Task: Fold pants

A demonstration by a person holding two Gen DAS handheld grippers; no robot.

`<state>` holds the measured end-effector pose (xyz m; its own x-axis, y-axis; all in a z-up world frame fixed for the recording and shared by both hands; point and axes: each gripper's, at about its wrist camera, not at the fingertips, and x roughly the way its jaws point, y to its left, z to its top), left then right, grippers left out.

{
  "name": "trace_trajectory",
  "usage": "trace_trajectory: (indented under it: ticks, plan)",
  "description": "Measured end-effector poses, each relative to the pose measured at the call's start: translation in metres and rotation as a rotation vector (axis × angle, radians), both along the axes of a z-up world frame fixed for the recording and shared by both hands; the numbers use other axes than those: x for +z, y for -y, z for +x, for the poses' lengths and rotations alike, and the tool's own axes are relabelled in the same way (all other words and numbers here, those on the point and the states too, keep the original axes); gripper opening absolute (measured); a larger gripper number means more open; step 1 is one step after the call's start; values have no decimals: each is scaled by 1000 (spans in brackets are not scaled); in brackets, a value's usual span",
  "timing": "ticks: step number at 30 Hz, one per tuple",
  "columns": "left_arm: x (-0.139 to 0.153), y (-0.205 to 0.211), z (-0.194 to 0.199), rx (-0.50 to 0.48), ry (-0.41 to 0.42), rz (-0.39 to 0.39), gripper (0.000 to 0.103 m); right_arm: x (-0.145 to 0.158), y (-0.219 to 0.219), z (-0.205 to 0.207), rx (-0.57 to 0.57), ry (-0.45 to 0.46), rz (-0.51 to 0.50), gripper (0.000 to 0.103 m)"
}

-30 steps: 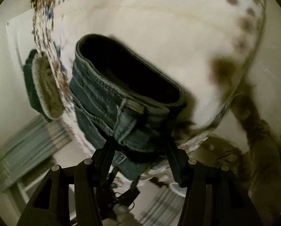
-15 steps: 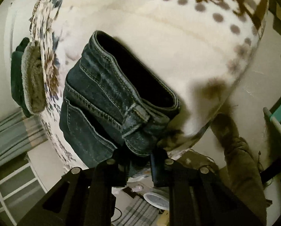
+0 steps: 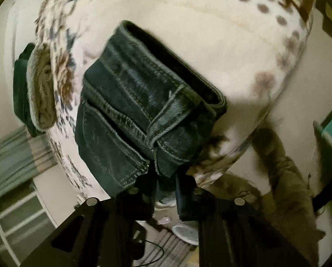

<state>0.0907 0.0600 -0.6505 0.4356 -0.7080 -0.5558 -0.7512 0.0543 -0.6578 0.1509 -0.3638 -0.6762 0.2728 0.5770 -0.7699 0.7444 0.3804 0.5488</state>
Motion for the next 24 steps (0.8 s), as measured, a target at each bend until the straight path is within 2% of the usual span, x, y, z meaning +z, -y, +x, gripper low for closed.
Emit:
trace_trajectory:
  ticks: [2, 5, 7, 10, 12, 13, 14, 15, 16, 17, 18, 19, 20, 21, 24]
  plan:
    - [-7, -3, -11, 32, -5, -40, 18, 5, -1, -1, 45, 0, -38, 13]
    - [-24, -15, -26, 29, -56, -34, 17, 0, -1, -1, 88, -26, -62, 13]
    - [-23, -17, -21, -8, -49, -16, 17, -7, -2, 0, 95, -41, -61, 13]
    - [-4, -13, -2, -110, -11, 41, 17, -5, -2, 4, 110, -22, -60, 16]
    - [15, -11, 10, -226, 17, 113, 23, -2, 2, 3, 102, -4, -26, 23]
    - [22, -8, 17, -279, 21, 155, 27, -2, 4, 2, 100, -2, -14, 33]
    - [30, -5, 20, -329, 34, 189, 29, -1, 6, 0, 107, 0, -17, 51]
    - [38, -3, 24, -384, 62, 222, 30, 1, 8, -1, 133, 10, -47, 62]
    - [43, 0, 28, -416, 73, 252, 38, 3, 9, -2, 161, 33, -81, 79]
    - [48, 2, 31, -451, 85, 289, 52, 5, 10, -3, 180, 67, -99, 87]
    - [56, 5, 33, -496, 106, 344, 64, 4, 11, -5, 185, 90, -96, 87]
    - [60, 7, 36, -523, 124, 387, 87, 2, 12, -6, 182, 108, -90, 87]
    - [66, 10, 38, -551, 148, 439, 95, -2, 14, -7, 167, 138, -77, 90]
    - [73, 13, 42, -590, 172, 502, 96, -5, 15, -7, 159, 158, -60, 91]
    - [82, 18, 48, -652, 199, 593, 96, -15, 18, -8, 120, 213, -11, 92]
